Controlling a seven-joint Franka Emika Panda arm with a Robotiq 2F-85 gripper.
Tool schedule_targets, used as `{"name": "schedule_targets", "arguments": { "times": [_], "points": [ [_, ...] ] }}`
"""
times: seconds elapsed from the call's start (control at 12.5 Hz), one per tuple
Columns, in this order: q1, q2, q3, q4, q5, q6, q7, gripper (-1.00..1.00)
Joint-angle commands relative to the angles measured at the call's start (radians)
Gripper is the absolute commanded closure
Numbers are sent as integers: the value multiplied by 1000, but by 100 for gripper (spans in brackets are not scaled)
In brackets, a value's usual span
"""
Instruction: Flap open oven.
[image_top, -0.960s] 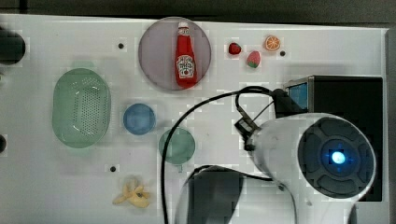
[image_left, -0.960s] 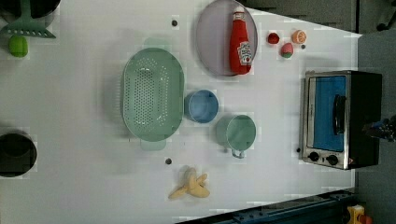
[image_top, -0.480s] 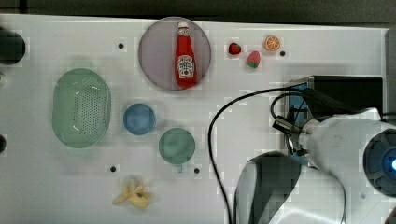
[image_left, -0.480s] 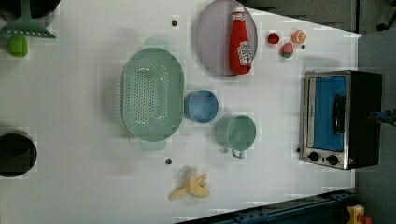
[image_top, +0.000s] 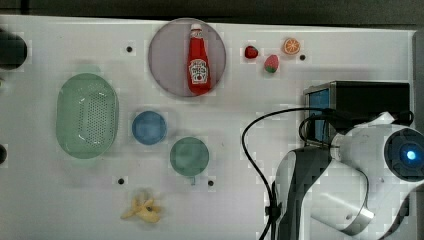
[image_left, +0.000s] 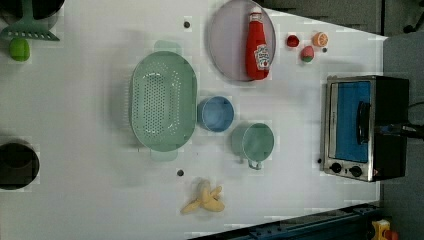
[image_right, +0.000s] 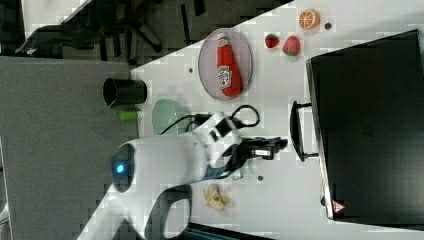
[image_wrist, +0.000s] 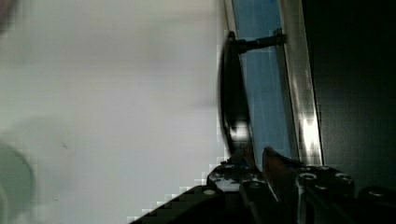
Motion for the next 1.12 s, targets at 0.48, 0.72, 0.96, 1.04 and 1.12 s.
{"name": "schedule_targets", "arguments": {
  "times": [0.48, 0.72, 0.96, 1.04, 1.12],
  "points": [
    [1, 81, -30, -10, 3, 136, -85, 65],
    [6, 110, -27, -25, 3, 158, -84, 65],
    [6, 132, -20, -37, 3, 198, -84, 65],
    [8, 133, -11, -44, 3, 207, -84, 65],
    [13, 133, 0, -52, 2, 209, -80, 65]
  ]
}}
